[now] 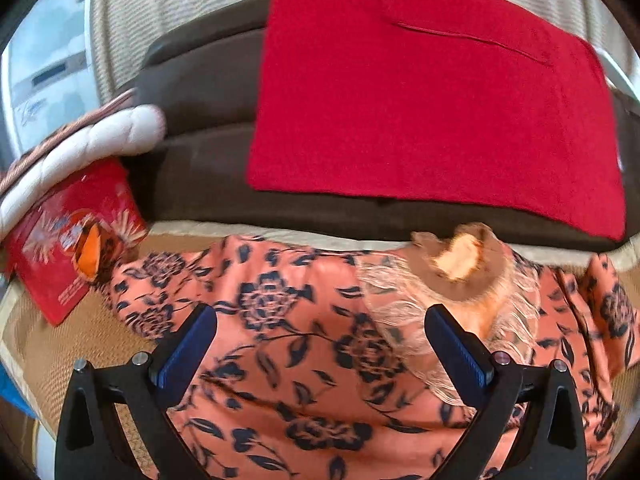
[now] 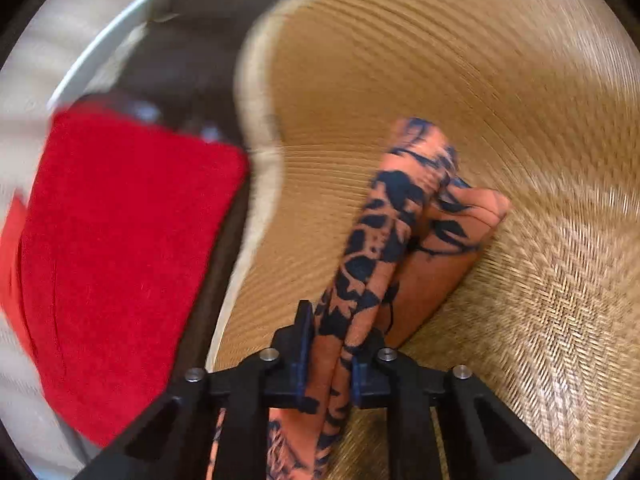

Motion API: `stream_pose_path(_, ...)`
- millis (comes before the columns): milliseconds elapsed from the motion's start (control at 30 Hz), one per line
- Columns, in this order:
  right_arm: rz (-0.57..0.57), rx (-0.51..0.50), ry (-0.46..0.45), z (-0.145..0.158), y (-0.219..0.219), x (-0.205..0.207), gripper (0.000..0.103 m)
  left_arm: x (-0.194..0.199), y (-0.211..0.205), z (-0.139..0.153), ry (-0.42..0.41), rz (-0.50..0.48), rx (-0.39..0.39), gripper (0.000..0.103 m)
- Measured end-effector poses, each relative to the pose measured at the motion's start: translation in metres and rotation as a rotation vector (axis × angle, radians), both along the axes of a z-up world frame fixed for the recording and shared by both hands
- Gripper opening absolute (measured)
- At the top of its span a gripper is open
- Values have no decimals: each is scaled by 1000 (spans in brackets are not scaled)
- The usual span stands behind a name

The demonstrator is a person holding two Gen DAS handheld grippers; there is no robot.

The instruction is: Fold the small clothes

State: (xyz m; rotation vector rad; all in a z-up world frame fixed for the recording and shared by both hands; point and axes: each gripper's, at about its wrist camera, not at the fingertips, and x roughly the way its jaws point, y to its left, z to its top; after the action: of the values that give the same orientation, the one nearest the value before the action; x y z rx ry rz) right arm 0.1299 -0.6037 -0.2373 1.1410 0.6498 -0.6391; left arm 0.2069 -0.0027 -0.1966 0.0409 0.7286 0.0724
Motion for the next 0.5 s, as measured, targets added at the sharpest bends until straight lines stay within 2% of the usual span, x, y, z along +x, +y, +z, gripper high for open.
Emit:
stream_pose_path(67,100,-101,-34,36,23,24,14,1,14,6,-11,33,-19,103)
stream_pose_path(267,393,-253,-254,144,141,105,14,3,59,21,-56,129,-20,103)
stream_pose_path(367,542,-262,-333,174,211,151,14,6,84,24,-64,180,-13,103)
stream_pose_path(500,721,-291,-351,186,305,201,14,9,121,26,-58,266,-51,103)
